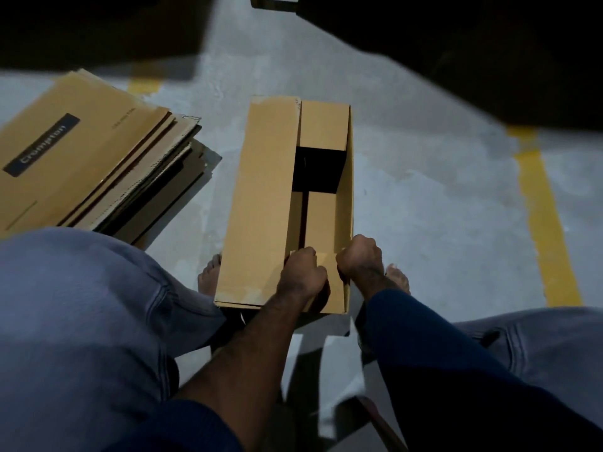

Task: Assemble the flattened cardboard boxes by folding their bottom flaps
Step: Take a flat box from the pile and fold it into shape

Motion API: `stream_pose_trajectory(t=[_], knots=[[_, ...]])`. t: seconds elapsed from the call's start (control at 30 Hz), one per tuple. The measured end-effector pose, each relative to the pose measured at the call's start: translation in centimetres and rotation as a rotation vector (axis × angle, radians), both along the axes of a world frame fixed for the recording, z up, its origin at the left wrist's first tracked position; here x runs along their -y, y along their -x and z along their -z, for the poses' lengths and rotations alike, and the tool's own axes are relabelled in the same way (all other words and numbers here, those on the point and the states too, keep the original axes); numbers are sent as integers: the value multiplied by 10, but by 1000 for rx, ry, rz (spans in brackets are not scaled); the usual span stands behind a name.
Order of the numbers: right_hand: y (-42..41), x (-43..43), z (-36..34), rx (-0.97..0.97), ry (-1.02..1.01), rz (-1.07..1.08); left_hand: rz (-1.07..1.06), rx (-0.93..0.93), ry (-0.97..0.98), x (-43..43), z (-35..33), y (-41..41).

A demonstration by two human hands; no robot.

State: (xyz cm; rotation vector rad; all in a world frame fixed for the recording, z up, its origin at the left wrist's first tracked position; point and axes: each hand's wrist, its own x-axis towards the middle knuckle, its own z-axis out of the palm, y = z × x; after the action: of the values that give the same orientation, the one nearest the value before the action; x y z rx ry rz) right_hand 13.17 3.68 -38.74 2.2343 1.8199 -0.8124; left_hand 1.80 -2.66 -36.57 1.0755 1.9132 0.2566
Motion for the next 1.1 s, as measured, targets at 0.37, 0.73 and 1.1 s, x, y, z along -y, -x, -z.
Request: stream_pose_trajectory(t=[0.37, 0.73, 1.1], knots=[[13, -69, 4, 64, -145, -72, 120, -244, -10, -10, -17, -15], [36, -189, 16, 84, -306, -165, 107, -618, -339, -100, -21, 25], [41, -227, 17, 244, -298, -345, 49, -793, -331, -113, -5, 110]])
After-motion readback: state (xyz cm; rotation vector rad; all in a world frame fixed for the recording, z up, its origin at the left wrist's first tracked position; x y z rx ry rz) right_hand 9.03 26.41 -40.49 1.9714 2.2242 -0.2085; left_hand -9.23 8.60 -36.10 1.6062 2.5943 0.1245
